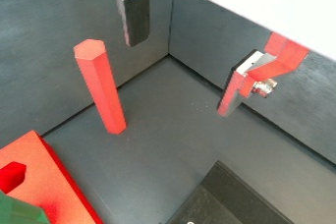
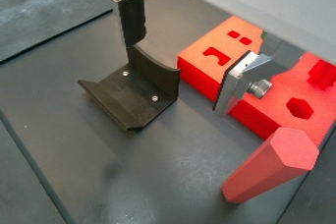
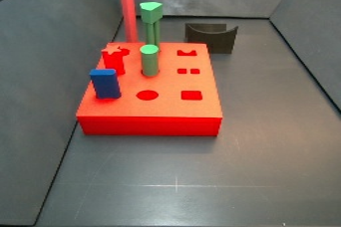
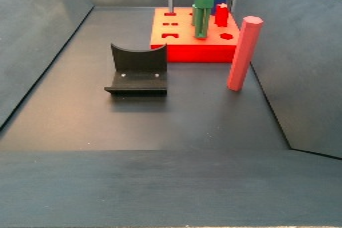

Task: Pick up the hexagon object. Move up. Move to above the board. Insert the hexagon object.
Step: Pick up the hexagon object.

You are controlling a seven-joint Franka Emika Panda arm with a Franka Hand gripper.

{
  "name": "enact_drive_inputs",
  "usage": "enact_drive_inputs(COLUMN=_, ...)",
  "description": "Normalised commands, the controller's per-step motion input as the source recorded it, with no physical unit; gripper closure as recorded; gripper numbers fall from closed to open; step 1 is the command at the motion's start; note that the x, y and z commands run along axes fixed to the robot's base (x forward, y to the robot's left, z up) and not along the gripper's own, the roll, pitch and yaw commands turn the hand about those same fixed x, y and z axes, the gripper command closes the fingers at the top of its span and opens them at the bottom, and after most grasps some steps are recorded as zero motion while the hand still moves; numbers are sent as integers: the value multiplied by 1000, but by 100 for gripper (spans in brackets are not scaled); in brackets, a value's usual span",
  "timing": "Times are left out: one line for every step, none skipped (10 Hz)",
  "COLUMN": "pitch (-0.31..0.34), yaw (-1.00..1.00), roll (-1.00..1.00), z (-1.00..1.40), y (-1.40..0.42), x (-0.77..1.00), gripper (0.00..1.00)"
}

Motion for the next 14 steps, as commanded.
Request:
enact_drive_inputs(pitch=0, yaw=0, roll=0, z=0, y=11, x=-140, gripper=0)
enact_drive_inputs(pitch=-111, yaw=0, roll=0, z=-63, y=0, x=-803, gripper=0)
enact_drive_inputs(pitch=-199, yaw=0, roll=0, z=0, y=0, x=-966, gripper=0)
enact_drive_inputs(pitch=-287, yaw=0, roll=-61, z=0, y=-54, x=-980, gripper=0)
enact_drive_inputs(pitch=-311, yaw=0, roll=-20, z=0, y=-100, x=-974, gripper=0)
enact_drive_inputs(pitch=-301, yaw=26, roll=0, z=-3, y=-163, x=-914, gripper=0)
enact_drive_inputs(pitch=-283, yaw=91, roll=23, z=-114, y=-180, x=-894, gripper=0)
enact_drive_inputs(pitch=-244, yaw=91, roll=53, z=-109, y=-160, x=-863, gripper=0)
enact_drive_inputs(pitch=-180, yaw=143, roll=53, z=-149, y=-97, x=-697, gripper=0)
enact_drive_inputs(pitch=-50, yaw=269, roll=154, z=-283, y=-34, x=-486, gripper=0)
enact_drive_inputs(pitch=0, yaw=326, roll=213, z=-300, y=-37, x=-380, gripper=0)
enact_drive_inputs(pitch=54, yaw=277, roll=286, z=-320, y=-71, x=-163, gripper=0)
enact_drive_inputs(pitch=106, yaw=114, roll=201, z=-374, y=-54, x=0, gripper=0)
enact_drive_inputs(pitch=120, yaw=0, roll=127, z=-394, y=0, x=0, gripper=0)
